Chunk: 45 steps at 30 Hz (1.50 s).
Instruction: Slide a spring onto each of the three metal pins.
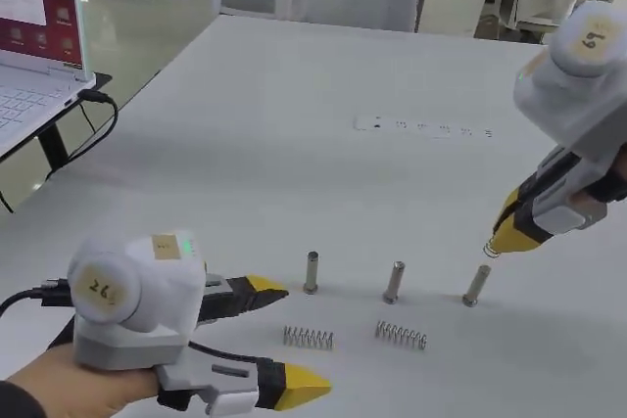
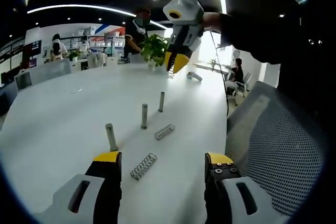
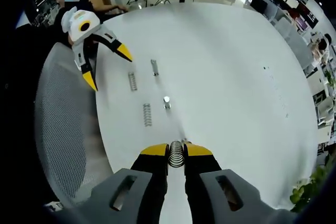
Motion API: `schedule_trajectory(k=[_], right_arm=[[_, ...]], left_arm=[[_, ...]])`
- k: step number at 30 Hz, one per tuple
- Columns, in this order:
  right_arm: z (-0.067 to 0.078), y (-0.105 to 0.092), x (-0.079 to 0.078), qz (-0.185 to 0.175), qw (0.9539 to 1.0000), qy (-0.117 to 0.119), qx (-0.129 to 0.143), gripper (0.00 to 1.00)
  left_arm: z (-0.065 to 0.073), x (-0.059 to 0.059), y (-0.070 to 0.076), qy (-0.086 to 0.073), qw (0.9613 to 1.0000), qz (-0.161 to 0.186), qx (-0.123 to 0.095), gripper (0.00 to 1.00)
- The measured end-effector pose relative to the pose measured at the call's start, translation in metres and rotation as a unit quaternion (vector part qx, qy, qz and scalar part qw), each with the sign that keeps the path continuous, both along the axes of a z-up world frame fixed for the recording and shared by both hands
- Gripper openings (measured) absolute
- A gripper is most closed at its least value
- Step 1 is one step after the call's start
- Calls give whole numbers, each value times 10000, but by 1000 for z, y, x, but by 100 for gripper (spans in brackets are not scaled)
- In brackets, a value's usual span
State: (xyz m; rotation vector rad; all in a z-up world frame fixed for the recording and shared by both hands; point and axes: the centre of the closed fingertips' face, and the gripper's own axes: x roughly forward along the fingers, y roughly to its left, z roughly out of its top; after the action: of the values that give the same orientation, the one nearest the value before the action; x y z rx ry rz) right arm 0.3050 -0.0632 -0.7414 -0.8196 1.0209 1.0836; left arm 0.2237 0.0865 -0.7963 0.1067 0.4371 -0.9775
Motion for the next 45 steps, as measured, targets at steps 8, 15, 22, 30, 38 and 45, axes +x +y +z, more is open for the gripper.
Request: schedule_trajectory(k=[8, 15, 22, 30, 38, 45], right_arm=[[-13, -5, 11, -53, 9998, 74, -197, 9], [-29, -7, 24, -155, 9993, 216, -246, 9], [-35, -9, 24, -252, 9989, 320, -251, 9], [-41, -11, 25, -350, 9983, 403, -242, 9], [-44, -12, 25, -378, 9980, 435, -250, 9], [-48, -11, 24, -391, 9978, 478, -248, 9]], left_arm=[[1, 1, 1, -17, 10000, 86, -27, 63], [1, 0, 0, -7, 9999, 104, -27, 63], [2, 1, 1, -16, 9999, 138, -40, 64], [1, 1, 1, -11, 9999, 141, -31, 64], [1, 0, 0, 3, 9999, 121, -12, 63], [1, -1, 0, 6, 9999, 116, -20, 62]])
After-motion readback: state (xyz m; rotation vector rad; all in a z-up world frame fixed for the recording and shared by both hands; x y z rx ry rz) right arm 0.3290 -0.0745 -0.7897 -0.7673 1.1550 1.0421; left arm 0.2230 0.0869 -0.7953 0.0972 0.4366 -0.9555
